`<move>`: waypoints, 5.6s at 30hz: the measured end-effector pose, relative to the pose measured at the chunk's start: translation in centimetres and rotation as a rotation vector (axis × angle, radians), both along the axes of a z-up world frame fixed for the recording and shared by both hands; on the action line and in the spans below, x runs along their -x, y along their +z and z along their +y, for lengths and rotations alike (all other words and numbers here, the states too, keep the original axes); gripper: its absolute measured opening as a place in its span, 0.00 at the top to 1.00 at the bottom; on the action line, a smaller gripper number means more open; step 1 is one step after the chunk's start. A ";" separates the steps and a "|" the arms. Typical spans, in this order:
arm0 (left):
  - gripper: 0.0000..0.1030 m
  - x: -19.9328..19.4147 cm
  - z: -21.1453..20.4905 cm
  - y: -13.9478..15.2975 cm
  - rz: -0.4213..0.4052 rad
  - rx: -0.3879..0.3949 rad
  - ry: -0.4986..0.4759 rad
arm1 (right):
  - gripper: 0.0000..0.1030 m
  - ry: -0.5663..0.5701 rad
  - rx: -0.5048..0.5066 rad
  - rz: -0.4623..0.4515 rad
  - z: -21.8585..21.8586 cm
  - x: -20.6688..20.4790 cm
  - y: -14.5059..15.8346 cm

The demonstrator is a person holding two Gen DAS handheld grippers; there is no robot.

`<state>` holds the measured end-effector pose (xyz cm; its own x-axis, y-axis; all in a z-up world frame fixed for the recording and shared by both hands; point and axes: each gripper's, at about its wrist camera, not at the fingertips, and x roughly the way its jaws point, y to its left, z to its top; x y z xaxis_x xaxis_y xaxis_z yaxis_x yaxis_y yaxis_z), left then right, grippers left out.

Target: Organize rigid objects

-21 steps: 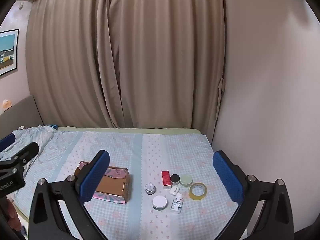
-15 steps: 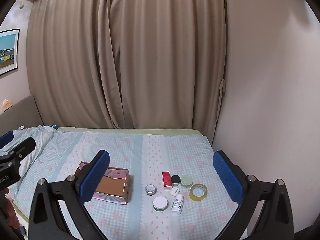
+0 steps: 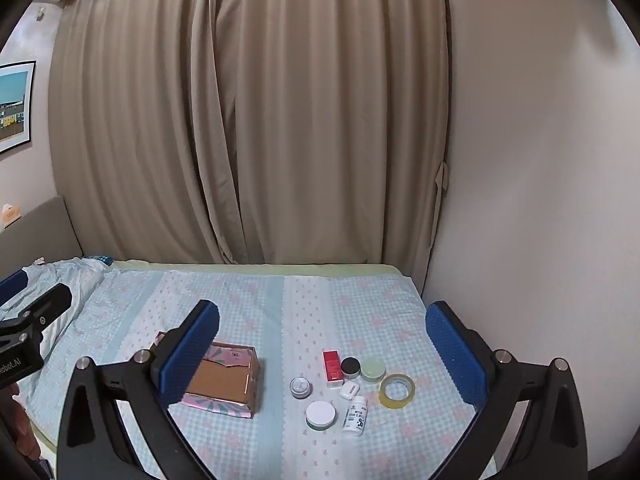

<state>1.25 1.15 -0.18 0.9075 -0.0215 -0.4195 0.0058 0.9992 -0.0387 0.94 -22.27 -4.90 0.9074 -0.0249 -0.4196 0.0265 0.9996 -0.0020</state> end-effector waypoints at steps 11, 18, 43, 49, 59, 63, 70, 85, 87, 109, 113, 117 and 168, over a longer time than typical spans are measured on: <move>0.00 -0.1 -0.5 -1.0 -0.001 -0.012 0.002 | 0.00 0.000 0.002 0.001 0.1 -0.4 -0.2; 0.00 -0.4 -0.4 -1.4 0.002 -0.021 0.003 | 0.00 0.002 0.000 0.002 0.4 -0.7 -0.2; 0.00 -1.0 -0.5 -1.4 0.006 -0.029 0.002 | 0.00 -0.011 0.000 0.012 1.5 -0.5 0.3; 0.00 -1.1 -0.4 -1.3 0.009 -0.029 -0.001 | 0.00 -0.010 -0.002 0.014 1.7 -0.5 0.8; 0.00 -1.3 -0.4 -1.0 0.013 -0.032 -0.007 | 0.00 -0.005 -0.009 0.020 1.4 -0.9 1.1; 0.00 -1.3 -0.3 -0.8 0.016 -0.034 -0.012 | 0.00 -0.004 -0.010 0.021 1.4 -0.9 1.1; 0.00 -1.4 -0.6 -0.5 0.027 -0.040 -0.022 | 0.00 -0.006 -0.017 0.026 1.0 -1.1 1.3; 0.00 -1.8 -1.4 0.1 0.029 -0.043 -0.031 | 0.00 0.001 -0.024 0.029 -0.2 -1.5 1.6; 0.00 -2.1 -1.7 0.0 0.034 -0.046 -0.037 | 0.00 -0.005 -0.022 0.031 -0.7 -1.6 1.7; 0.00 -12.8 -15.6 -19.0 0.491 -0.100 -0.263 | 0.00 -0.200 -0.106 0.383 -16.4 -10.9 -12.8; 0.00 -14.4 -18.1 -25.9 0.594 -0.129 -0.326 | 0.00 -0.232 -0.126 0.475 -18.2 -13.4 -18.2; 0.00 -15.8 -20.1 -32.4 0.655 -0.191 -0.385 | 0.00 -0.261 -0.177 0.558 -19.3 -15.7 -24.3; 0.34 -19.4 -22.7 -40.1 0.603 -0.246 -0.497 | 0.07 -0.306 -0.181 0.561 -20.7 -20.9 -33.0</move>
